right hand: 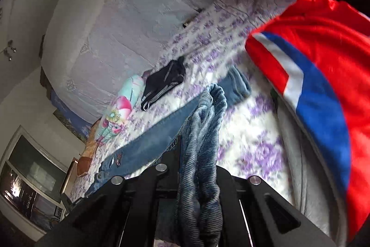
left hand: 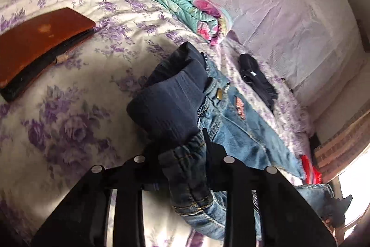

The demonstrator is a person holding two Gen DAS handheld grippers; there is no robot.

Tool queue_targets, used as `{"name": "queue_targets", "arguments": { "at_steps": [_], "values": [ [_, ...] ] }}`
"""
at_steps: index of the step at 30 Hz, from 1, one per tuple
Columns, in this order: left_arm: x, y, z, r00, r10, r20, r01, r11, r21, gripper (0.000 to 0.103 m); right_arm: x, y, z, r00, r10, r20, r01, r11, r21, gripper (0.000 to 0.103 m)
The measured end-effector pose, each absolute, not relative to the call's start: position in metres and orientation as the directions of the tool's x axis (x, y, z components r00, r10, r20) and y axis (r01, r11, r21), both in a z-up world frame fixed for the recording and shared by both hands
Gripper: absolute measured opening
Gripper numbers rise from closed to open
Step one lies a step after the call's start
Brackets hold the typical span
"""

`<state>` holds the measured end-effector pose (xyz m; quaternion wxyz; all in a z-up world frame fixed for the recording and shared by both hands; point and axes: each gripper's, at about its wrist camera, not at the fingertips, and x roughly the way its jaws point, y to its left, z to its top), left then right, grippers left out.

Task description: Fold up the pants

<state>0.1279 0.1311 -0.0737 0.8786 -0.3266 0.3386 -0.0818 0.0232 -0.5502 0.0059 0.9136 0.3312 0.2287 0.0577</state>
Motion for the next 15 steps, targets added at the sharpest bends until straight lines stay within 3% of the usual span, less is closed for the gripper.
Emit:
{"name": "queue_targets", "arguments": {
  "at_steps": [2,5,7,9,11,13,15],
  "values": [
    [0.113,0.130,-0.082,0.764,-0.384,-0.519,-0.054,0.763,-0.645,0.024,0.026,-0.560,-0.010,0.861,0.233,-0.452,0.103,0.790,0.604,0.005],
    [0.102,0.125,-0.088,0.785,-0.349,-0.512,-0.021,0.811,-0.585,0.025,0.032,-0.569,-0.071,0.704,0.178,-0.688,0.297,0.806,0.512,0.011],
    [0.104,0.126,-0.083,0.768,-0.352,-0.534,-0.018,0.822,-0.569,0.028,0.018,-0.572,-0.072,0.737,0.169,-0.654,0.275,0.809,0.519,0.013],
    [0.106,0.137,-0.072,0.756,-0.355,-0.550,-0.041,0.813,-0.580,0.035,0.002,-0.574,-0.050,0.771,0.047,-0.635,0.333,0.820,0.465,0.030],
    [0.095,0.157,-0.057,0.799,-0.269,-0.537,-0.104,0.819,-0.565,0.066,-0.013,-0.571,-0.022,0.804,-0.142,-0.577,0.409,0.837,0.364,0.047],
    [0.079,0.178,-0.041,0.847,-0.165,-0.505,-0.169,0.818,-0.549,0.069,-0.016,-0.555,0.003,0.816,-0.259,-0.516,0.433,0.866,0.250,0.048],
    [0.076,0.188,-0.029,0.862,-0.171,-0.478,-0.164,0.798,-0.580,0.069,-0.005,-0.527,0.015,0.852,-0.177,-0.493,0.318,0.922,0.219,0.048]
  ]
}}
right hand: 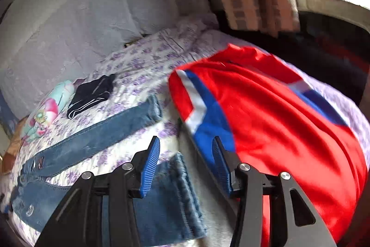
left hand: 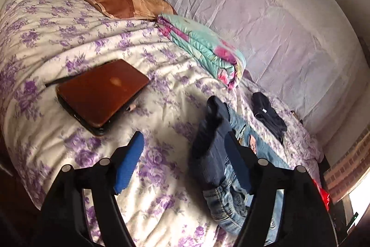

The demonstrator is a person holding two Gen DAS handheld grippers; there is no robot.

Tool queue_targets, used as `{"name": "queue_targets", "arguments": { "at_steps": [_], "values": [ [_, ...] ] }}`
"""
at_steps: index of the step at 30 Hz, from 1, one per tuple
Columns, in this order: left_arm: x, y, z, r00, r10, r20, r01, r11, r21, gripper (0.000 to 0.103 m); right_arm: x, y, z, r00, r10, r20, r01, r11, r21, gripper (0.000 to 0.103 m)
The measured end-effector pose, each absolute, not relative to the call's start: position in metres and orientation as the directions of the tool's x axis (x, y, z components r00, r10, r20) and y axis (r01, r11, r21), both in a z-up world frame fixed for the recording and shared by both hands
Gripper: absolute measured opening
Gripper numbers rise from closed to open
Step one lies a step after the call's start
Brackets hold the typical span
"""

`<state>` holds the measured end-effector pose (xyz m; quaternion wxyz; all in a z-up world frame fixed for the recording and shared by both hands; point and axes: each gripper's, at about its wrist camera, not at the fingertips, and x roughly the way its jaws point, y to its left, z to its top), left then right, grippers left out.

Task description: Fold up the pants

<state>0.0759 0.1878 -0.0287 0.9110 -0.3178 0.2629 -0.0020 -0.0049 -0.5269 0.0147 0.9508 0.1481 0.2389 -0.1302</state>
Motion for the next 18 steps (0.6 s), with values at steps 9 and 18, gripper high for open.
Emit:
{"name": "queue_targets", "arguments": {
  "at_steps": [9,18],
  "values": [
    [0.159,0.080,-0.028,0.690,-0.444,-0.572,0.090,0.836,-0.541,0.092,0.107,-0.376,-0.058,0.655,0.288,-0.699,-0.105,0.950,0.294,0.065],
    [0.160,0.033,-0.048,0.737,-0.181,-0.651,0.112,0.983,-0.145,0.098,0.100,-0.368,-0.069,0.660,0.349,-0.665,-0.177,0.933,0.314,0.081]
  ]
}}
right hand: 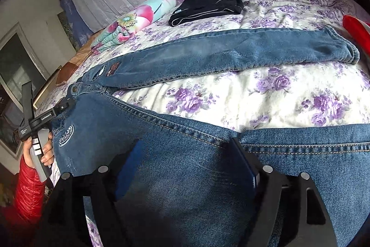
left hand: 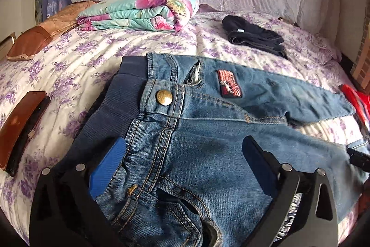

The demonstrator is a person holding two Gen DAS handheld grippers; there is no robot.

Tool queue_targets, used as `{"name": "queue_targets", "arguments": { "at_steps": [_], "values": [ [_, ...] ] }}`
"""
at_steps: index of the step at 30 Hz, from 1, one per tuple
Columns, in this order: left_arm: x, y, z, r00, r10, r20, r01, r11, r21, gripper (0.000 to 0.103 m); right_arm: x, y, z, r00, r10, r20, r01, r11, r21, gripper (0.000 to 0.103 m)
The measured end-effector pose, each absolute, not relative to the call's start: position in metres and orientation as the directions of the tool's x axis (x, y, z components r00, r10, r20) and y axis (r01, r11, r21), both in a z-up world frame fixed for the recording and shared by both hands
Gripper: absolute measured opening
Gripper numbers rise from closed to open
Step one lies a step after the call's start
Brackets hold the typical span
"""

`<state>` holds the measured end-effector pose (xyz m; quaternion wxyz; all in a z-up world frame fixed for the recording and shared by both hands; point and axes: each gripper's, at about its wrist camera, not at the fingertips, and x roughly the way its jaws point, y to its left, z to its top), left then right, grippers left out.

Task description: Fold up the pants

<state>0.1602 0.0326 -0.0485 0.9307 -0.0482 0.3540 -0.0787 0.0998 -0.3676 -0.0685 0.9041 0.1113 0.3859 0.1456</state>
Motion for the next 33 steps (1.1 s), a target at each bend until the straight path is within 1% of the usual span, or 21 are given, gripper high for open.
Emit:
{"name": "queue_targets", "arguments": {
  "at_steps": [1,2,3,5,6,8,10,12,15,17,19,20,21,22,23,24,25,26,29,31,33],
  "values": [
    [0.157,0.044,-0.038,0.750,-0.218,-0.624,0.117,0.973,-0.200,0.098,0.100,-0.367,-0.069,0.656,0.360,-0.663,-0.189,0.929,0.318,0.083],
    [0.158,0.056,-0.028,0.767,-0.232,-0.598,0.107,0.966,-0.237,0.098,0.100,-0.365,-0.069,0.653,0.370,-0.661,-0.203,0.926,0.318,0.089],
    [0.160,0.068,-0.017,0.786,-0.230,-0.574,0.088,0.960,-0.264,0.098,0.102,-0.361,-0.070,0.648,0.378,-0.661,-0.217,0.924,0.314,0.095],
    [0.175,0.090,0.001,0.807,-0.209,-0.552,0.047,0.955,-0.293,0.098,0.104,-0.355,-0.071,0.640,0.378,-0.670,-0.235,0.925,0.297,0.100],
    [0.187,0.101,0.006,0.805,-0.206,-0.556,0.027,0.950,-0.312,0.098,0.104,-0.354,-0.071,0.638,0.376,-0.672,-0.237,0.926,0.293,0.100],
    [0.220,0.120,0.006,0.763,-0.227,-0.605,0.001,0.937,-0.351,0.098,0.103,-0.356,-0.071,0.639,0.386,-0.665,-0.238,0.922,0.306,0.100],
    [0.261,0.135,-0.009,0.680,-0.300,-0.669,-0.009,0.909,-0.416,0.098,0.102,-0.362,-0.071,0.640,0.418,-0.645,-0.241,0.906,0.349,0.100],
    [0.291,0.146,-0.031,0.608,-0.371,-0.702,-0.045,0.866,-0.497,0.098,0.102,-0.369,-0.072,0.640,0.454,-0.619,-0.242,0.885,0.398,0.100],
    [0.319,0.154,-0.066,0.523,-0.475,-0.708,-0.086,0.797,-0.598,0.098,0.101,-0.375,-0.073,0.644,0.483,-0.594,-0.243,0.865,0.439,0.100],
    [0.324,0.151,-0.072,0.526,-0.475,-0.705,-0.072,0.802,-0.593,0.098,0.101,-0.375,-0.073,0.644,0.485,-0.592,-0.244,0.864,0.442,0.100],
    [0.328,0.147,-0.069,0.526,-0.500,-0.688,-0.018,0.802,-0.597,0.098,0.100,-0.374,-0.072,0.644,0.482,-0.595,-0.243,0.865,0.438,0.100],
    [0.329,0.144,-0.067,0.529,-0.526,-0.666,0.019,0.791,-0.611,0.096,0.100,-0.374,-0.072,0.644,0.483,-0.594,-0.243,0.865,0.439,0.100],
    [0.330,0.142,-0.066,0.526,-0.561,-0.640,0.062,0.775,-0.629,0.091,0.101,-0.375,-0.072,0.644,0.484,-0.592,-0.243,0.863,0.442,0.100],
    [0.332,0.138,-0.066,0.512,-0.592,-0.622,0.098,0.760,-0.642,0.076,0.101,-0.376,-0.073,0.644,0.486,-0.591,-0.243,0.862,0.445,0.100],
    [0.333,0.135,-0.068,0.511,-0.588,-0.628,0.108,0.768,-0.631,0.073,0.101,-0.376,-0.073,0.644,0.487,-0.590,-0.242,0.861,0.447,0.100],
    [0.333,0.133,-0.071,0.510,-0.587,-0.629,0.123,0.773,-0.622,0.072,0.101,-0.376,-0.073,0.644,0.487,-0.590,-0.242,0.861,0.447,0.100],
    [0.335,0.132,-0.073,0.504,-0.597,-0.625,0.134,0.768,-0.626,0.067,0.101,-0.376,-0.073,0.643,0.485,-0.593,-0.242,0.863,0.444,0.100],
    [0.336,0.134,-0.074,0.499,-0.608,-0.618,0.138,0.759,-0.636,0.059,0.101,-0.375,-0.072,0.643,0.480,-0.597,-0.240,0.866,0.438,0.100],
    [0.342,0.143,-0.077,0.494,-0.644,-0.584,0.150,0.725,-0.672,0.051,0.101,-0.371,-0.071,0.641,0.456,-0.617,-0.235,0.882,0.408,0.100],
    [0.343,0.145,-0.079,0.488,-0.651,-0.581,0.146,0.717,-0.681,0.050,0.104,-0.368,-0.068,0.631,0.427,-0.648,-0.202,0.897,0.394,0.100],
    [0.340,0.141,-0.076,0.501,-0.638,-0.585,0.164,0.734,-0.659,0.046,0.110,-0.367,-0.058,0.621,0.420,-0.661,-0.148,0.892,0.428,0.097]
  ]
}}
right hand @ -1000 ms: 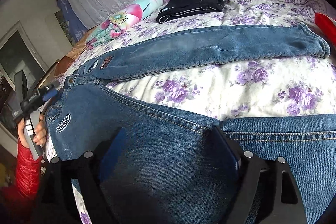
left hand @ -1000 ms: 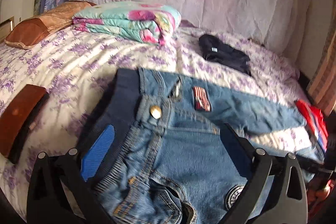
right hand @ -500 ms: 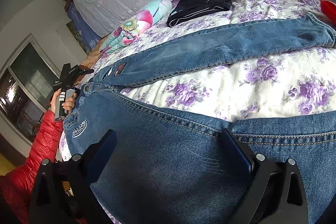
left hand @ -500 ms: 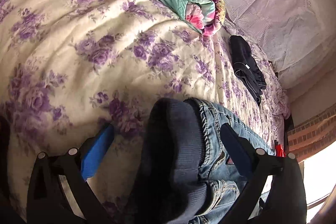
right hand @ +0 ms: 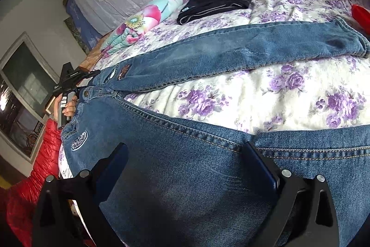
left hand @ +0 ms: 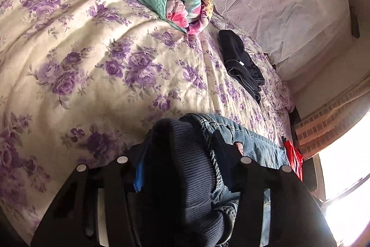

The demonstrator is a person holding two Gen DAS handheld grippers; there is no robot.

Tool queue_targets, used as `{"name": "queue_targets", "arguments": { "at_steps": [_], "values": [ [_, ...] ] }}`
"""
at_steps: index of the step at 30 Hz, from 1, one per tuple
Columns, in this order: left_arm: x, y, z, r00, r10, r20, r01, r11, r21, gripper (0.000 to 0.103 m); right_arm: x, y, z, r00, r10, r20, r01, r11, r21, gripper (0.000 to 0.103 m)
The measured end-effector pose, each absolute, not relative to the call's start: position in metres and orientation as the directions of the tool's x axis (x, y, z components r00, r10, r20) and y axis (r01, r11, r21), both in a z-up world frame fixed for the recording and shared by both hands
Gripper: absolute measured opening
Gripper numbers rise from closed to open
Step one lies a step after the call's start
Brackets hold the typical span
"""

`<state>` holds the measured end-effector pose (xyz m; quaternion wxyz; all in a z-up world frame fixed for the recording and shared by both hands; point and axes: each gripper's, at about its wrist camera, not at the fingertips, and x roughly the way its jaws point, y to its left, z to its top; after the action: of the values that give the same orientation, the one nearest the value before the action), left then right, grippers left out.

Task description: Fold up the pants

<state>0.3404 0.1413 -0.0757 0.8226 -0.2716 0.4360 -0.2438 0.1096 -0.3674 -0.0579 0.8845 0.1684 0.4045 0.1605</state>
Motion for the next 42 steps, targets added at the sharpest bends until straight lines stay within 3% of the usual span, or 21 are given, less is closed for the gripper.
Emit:
{"name": "queue_targets", "arguments": {
  "at_steps": [2,3,5,8,12,14,16,22,25,28,29,30,32,33,37,42],
  "values": [
    [0.336,0.138,-0.069,0.522,-0.628,-0.576,0.196,0.746,-0.636,0.041,0.116,-0.370,-0.037,0.637,0.495,-0.591,-0.186,0.842,0.506,0.087],
    [0.333,0.136,-0.064,0.537,-0.625,-0.567,0.215,0.751,-0.624,0.040,0.120,-0.369,-0.024,0.656,0.499,-0.566,-0.207,0.840,0.501,0.087],
    [0.326,0.137,-0.055,0.574,-0.622,-0.533,0.249,0.752,-0.610,0.025,0.135,-0.361,0.001,0.691,0.465,-0.553,-0.264,0.875,0.406,0.087],
    [0.320,0.144,-0.045,0.605,-0.651,-0.459,0.287,0.715,-0.637,0.015,0.176,-0.340,0.018,0.719,0.365,-0.591,-0.328,0.928,0.174,0.087],
    [0.327,0.142,-0.053,0.587,-0.642,-0.494,0.257,0.726,-0.638,0.015,0.245,-0.325,0.013,0.710,0.268,-0.651,-0.368,0.930,-0.018,0.086],
    [0.335,0.148,-0.064,0.570,-0.644,-0.511,0.200,0.712,-0.674,0.030,0.272,-0.316,0.006,0.682,0.271,-0.679,-0.413,0.909,-0.052,0.086],
    [0.340,0.153,-0.074,0.544,-0.658,-0.521,0.164,0.692,-0.704,0.036,0.295,-0.307,-0.004,0.649,0.272,-0.711,-0.465,0.881,-0.088,0.086],
    [0.345,0.151,-0.085,0.505,-0.685,-0.525,0.162,0.673,-0.722,0.043,0.337,-0.294,-0.034,0.567,0.265,-0.780,-0.571,0.809,-0.141,0.086],
    [0.347,0.151,-0.088,0.490,-0.707,-0.510,0.171,0.651,-0.739,0.043,0.355,-0.297,-0.054,0.484,0.292,-0.825,-0.587,0.808,-0.059,0.076],
    [0.347,0.150,-0.089,0.490,-0.712,-0.502,0.183,0.648,-0.740,0.040,0.354,-0.299,-0.062,0.510,0.313,-0.802,-0.540,0.841,-0.015,0.072],
    [0.347,0.149,-0.087,0.493,-0.710,-0.503,0.190,0.652,-0.734,0.038,0.351,-0.295,-0.061,0.522,0.296,-0.800,-0.544,0.838,-0.044,0.064],
    [0.346,0.148,-0.086,0.496,-0.710,-0.501,0.201,0.654,-0.729,0.036,0.346,-0.292,-0.058,0.534,0.288,-0.795,-0.542,0.838,-0.061,0.043],
    [0.346,0.146,-0.083,0.501,-0.712,-0.492,0.220,0.654,-0.723,0.030,0.340,-0.287,-0.052,0.555,0.259,-0.791,-0.513,0.855,-0.080,0.015],
    [0.345,0.146,-0.082,0.507,-0.712,-0.487,0.226,0.655,-0.721,0.028,0.334,-0.284,-0.048,0.573,0.242,-0.783,-0.506,0.856,-0.106,0.009],
    [0.335,0.150,-0.069,0.560,-0.696,-0.450,0.258,0.663,-0.703,0.014,0.299,-0.282,-0.013,0.644,0.244,-0.725,-0.494,0.856,-0.151,0.006],
    [0.299,0.147,-0.038,0.630,-0.672,-0.389,0.329,0.685,-0.650,0.013,0.214,-0.279,0.039,0.727,0.268,-0.633,-0.491,0.847,-0.205,0.006]
  ]
}}
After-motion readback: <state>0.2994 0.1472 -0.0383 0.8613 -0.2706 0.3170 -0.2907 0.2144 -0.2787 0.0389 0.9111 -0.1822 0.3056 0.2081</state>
